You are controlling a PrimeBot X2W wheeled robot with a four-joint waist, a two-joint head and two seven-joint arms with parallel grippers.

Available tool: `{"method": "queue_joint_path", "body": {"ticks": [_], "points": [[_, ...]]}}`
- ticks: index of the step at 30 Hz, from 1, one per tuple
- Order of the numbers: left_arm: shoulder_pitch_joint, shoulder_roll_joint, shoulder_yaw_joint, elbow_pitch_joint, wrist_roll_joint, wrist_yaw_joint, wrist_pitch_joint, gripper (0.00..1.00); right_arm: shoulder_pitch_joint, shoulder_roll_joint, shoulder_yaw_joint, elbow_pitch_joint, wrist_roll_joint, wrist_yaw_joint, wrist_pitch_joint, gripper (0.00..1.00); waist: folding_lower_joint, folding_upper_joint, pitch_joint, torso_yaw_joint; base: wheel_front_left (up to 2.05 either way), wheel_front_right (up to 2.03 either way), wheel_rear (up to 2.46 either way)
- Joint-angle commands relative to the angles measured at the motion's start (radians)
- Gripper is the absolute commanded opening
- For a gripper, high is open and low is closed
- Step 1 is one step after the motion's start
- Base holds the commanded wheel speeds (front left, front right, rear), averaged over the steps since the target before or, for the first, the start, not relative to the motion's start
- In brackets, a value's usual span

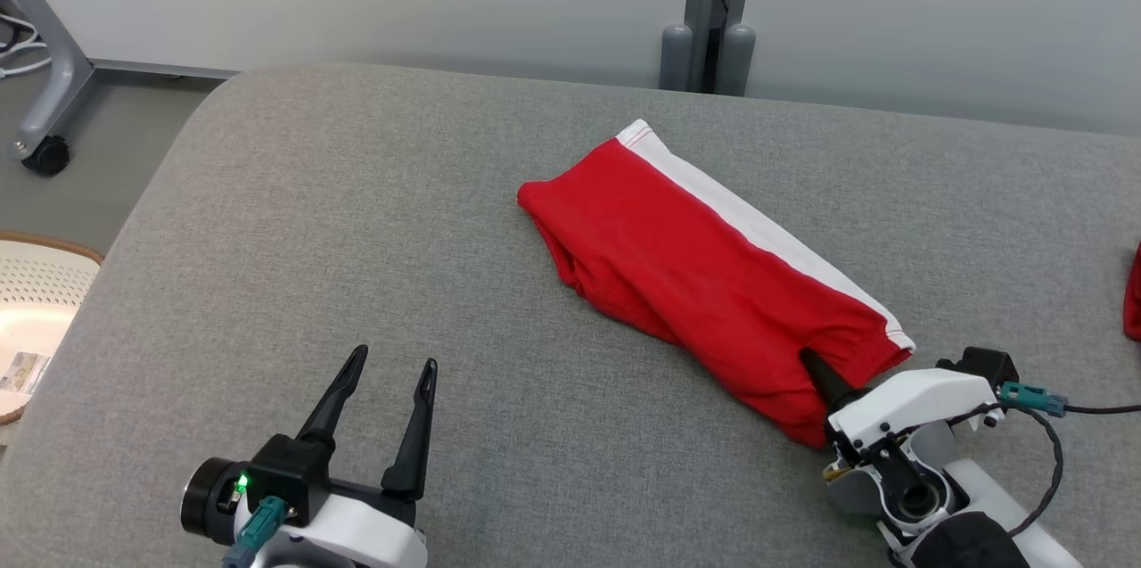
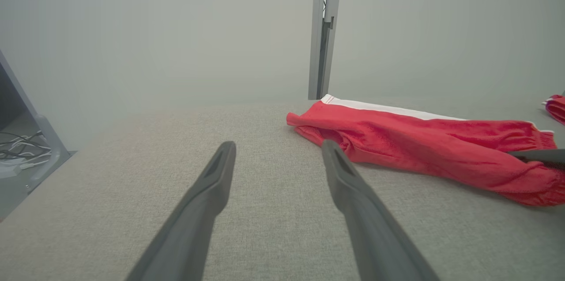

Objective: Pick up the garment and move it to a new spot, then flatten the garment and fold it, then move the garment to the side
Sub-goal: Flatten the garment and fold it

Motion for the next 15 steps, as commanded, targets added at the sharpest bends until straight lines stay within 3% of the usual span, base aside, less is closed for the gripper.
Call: {"method": "queue_joint_path", "body": {"ticks": [1, 8, 15], "points": [[0.005, 0.004, 0.0, 0.002, -0.006, 0.003, -0.001, 1.0, 0.034, -0.005, 0.012, 0.008, -0.002, 0.0, 0.009, 0.0, 0.0, 0.0, -0.004, -0.002, 0.0, 0.0, 0.0], [0.008, 0.004, -0.009, 0.004, -0.015, 0.012, -0.001, 1.0, 0.041, -0.081, 0.085, -0.011, -0.044, 0.0, 0.049, 0.0, 0.0, 0.0, -0.015, -0.01, 0.0, 0.0, 0.0], [0.007, 0.004, -0.023, 0.002, -0.028, 0.016, -0.001, 1.0, -0.008, -0.196, 0.174, -0.007, -0.117, 0.0, 0.071, 0.0, 0.0, 0.0, -0.012, -0.009, 0.0, 0.0, 0.0]]}}
